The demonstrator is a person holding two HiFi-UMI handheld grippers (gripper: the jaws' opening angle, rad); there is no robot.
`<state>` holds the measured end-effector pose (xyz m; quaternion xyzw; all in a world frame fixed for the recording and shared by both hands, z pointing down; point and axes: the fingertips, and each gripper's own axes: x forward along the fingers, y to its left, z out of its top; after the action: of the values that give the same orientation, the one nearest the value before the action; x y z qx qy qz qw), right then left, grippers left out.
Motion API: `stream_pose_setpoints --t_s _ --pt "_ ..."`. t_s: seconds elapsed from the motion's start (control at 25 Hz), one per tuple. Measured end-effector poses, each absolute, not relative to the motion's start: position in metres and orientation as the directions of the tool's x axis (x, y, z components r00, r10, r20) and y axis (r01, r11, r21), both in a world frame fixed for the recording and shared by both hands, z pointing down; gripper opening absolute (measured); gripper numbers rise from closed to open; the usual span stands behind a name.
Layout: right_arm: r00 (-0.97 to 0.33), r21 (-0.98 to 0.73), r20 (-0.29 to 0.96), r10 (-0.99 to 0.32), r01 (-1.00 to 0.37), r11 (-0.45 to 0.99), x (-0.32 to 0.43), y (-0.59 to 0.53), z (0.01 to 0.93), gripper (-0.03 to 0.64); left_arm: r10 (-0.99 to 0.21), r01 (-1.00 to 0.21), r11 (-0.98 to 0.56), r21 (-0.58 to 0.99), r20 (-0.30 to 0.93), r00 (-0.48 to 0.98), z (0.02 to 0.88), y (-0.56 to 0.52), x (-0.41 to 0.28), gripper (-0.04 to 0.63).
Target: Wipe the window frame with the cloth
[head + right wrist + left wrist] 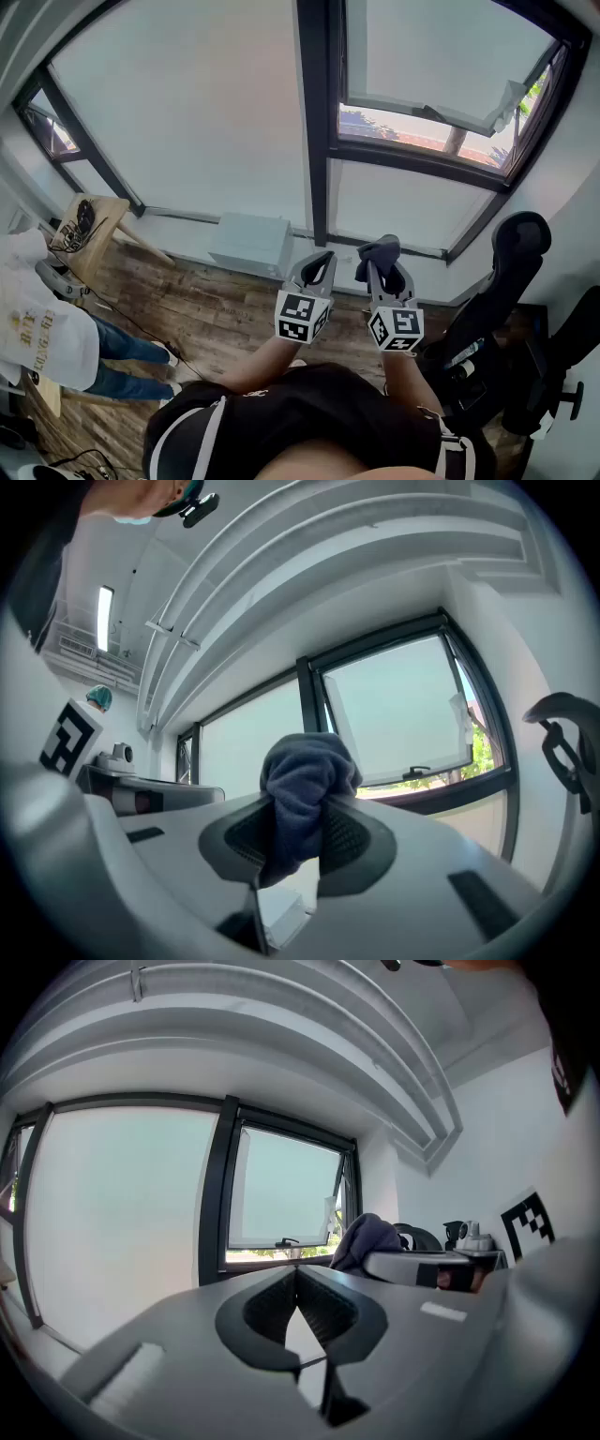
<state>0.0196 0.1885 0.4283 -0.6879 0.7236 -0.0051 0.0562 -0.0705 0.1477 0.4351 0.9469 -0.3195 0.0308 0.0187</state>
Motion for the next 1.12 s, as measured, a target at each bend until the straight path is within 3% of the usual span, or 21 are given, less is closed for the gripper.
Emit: stream_pose_setpoints --t_s 1.12 --pt "-0.036 -0.110 -0.074 -0.997 -0.993 0.044 -0.014 0.168 0.429 0.114 -0.597 -0.599 -0.800 0.034 0.062 0.800 0.439 0.124 -0.105 0.009"
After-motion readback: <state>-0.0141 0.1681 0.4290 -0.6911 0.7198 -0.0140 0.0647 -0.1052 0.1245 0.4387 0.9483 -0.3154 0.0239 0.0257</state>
